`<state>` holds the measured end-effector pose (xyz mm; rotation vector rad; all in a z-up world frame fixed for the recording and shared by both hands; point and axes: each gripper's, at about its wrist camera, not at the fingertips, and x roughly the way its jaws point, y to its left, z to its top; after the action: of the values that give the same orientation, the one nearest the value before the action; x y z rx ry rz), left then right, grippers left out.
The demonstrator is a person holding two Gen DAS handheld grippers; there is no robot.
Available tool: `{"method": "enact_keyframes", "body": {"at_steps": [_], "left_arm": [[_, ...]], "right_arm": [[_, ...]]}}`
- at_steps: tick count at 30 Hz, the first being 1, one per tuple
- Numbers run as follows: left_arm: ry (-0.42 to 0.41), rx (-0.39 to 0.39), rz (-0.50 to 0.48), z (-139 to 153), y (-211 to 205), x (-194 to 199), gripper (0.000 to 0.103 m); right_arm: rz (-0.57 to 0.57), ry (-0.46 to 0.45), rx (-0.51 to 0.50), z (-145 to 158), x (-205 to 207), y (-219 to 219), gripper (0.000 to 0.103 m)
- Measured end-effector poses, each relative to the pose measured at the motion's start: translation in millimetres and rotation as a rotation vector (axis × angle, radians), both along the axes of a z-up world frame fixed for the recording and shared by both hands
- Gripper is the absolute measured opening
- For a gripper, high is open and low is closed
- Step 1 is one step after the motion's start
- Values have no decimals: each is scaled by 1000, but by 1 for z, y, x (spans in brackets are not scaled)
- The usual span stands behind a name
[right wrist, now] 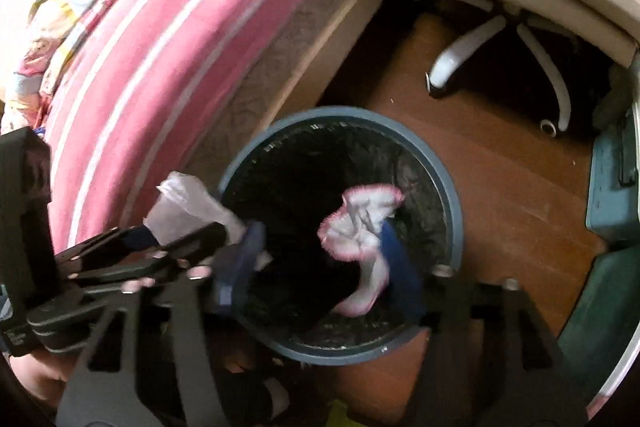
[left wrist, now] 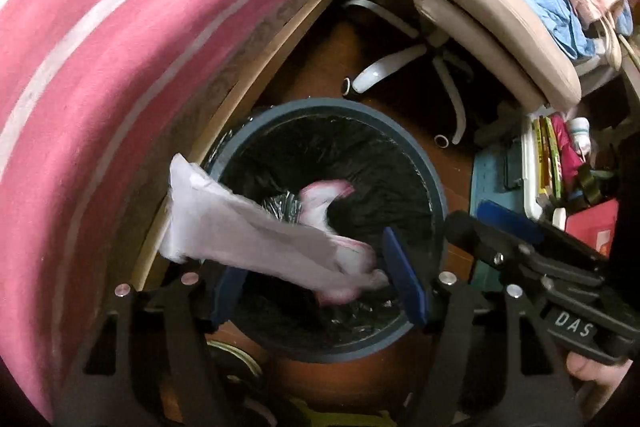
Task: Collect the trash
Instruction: 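Open both grippers to drop the tissue and cloth into the bin, then grasp the clear plastic bag with the left gripper while the right gripper grasps a tissue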
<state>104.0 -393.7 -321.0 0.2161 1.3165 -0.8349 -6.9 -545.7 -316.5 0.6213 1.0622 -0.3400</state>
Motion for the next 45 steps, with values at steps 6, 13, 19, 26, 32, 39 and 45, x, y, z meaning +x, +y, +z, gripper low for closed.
{"method": "enact_keyframes", "body": {"at_steps": [6, 13, 19, 26, 32, 39, 45], "left_arm": [[-38, 7, -64, 10, 0, -12, 76], [-82, -31, -28, 42, 15, -18, 88], [-123, -109, 90, 82, 48, -19, 88], [-241, -226, 239, 144, 128, -14, 88], [-319, -360, 464, 200, 229, 5, 88], [-373, -413, 694, 218, 342, 24, 90], [-268, -484, 816, 189, 418, 52, 90]], "right_arm": [[-26, 24, -34, 10, -18, 4, 79], [-31, -49, -72, 47, -41, 25, 81], [5, -159, -118, 98, -43, 52, 81], [130, -310, -186, 177, -18, 105, 81], [290, -403, -244, 227, 16, 174, 81], [475, -478, -294, 256, 71, 272, 84], [591, -500, -361, 245, 114, 340, 85]]}}
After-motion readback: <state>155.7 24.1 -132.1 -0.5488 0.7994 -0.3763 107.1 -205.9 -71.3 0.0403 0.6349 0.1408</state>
